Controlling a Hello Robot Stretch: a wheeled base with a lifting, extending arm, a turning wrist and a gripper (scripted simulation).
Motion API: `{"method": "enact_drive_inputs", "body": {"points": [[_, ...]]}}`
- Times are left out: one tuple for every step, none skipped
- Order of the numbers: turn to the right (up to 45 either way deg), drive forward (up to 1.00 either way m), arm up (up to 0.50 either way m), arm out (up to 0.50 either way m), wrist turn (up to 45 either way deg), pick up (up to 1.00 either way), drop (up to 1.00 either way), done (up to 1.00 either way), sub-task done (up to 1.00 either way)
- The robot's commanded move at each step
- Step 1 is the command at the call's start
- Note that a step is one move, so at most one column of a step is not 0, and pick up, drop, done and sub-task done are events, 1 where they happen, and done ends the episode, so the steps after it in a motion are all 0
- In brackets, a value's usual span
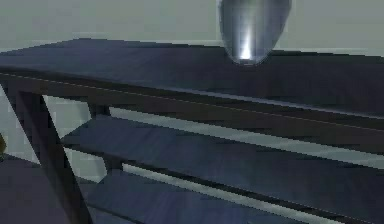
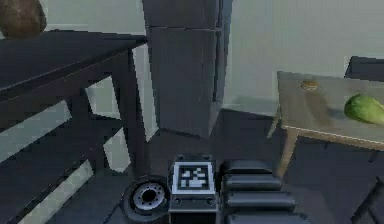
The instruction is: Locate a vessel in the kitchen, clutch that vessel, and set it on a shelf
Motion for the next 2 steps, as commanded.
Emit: {"method": "enact_drive_inputs", "body": {"points": [[0.0,0.15,0.00,0.00,0.0,0.00,0.00,0.00,0.00],[0.0,0.00,0.00,0.00,0.0,0.00,0.00,1.00,0.00]]}}
